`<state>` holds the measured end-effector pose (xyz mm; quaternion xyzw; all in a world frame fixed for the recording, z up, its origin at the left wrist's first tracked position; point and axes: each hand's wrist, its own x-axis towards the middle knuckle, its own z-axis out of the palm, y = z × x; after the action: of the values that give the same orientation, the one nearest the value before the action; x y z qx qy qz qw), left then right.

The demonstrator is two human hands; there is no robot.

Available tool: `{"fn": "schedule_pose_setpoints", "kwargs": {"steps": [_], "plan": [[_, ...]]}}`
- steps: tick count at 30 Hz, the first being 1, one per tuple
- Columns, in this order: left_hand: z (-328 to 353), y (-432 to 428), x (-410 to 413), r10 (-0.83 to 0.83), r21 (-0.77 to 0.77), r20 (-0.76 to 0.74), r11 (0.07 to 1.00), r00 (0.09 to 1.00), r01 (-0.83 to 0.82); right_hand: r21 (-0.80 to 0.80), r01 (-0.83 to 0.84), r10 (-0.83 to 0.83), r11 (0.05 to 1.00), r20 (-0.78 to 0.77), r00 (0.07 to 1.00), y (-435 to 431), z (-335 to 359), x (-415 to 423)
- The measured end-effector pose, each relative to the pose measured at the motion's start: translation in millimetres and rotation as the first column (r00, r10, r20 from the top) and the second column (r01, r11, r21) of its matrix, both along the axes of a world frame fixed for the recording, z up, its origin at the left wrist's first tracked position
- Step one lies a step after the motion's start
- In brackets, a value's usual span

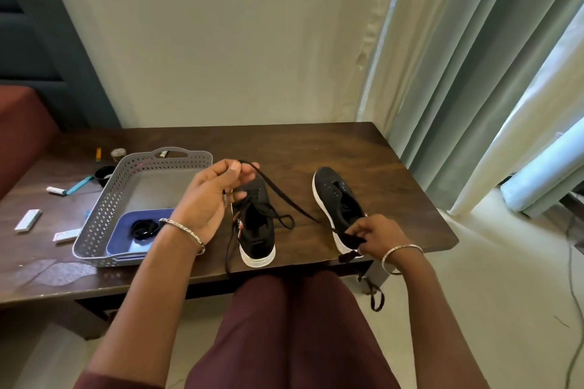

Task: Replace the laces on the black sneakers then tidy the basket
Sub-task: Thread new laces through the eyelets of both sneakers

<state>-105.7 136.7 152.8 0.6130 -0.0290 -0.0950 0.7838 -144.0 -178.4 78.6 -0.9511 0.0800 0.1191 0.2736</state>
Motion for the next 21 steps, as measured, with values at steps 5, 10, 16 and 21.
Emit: {"fn": "schedule_pose_setpoints", "kwargs": {"steps": [5,10,16,21], "plan": [[9,-35,-10,-0.153,-0.088,0.029,0.984,0.988,0.155,0.366,-0.083,0.015,0.927,0.185,0.983,35,26,-6],[7,-62,-10,-0.340,0.405,0.132,0.876,0.931,0.263,0.773,-0.317,0.002,0.549,0.378,0.926,86,50,-8],[2,-58,2,-0.272,0.702,0.233,0.712,0.934,0.033,0.649,-0.272,-0.083,0.711,0.461,0.884,77,47,-2],[-60,-44,19,-0.159,0.823,0.129,0.568,0.979,-0.016,0.381,0.136,-0.320,0.915,0.476,0.819,35,14,10]]}}
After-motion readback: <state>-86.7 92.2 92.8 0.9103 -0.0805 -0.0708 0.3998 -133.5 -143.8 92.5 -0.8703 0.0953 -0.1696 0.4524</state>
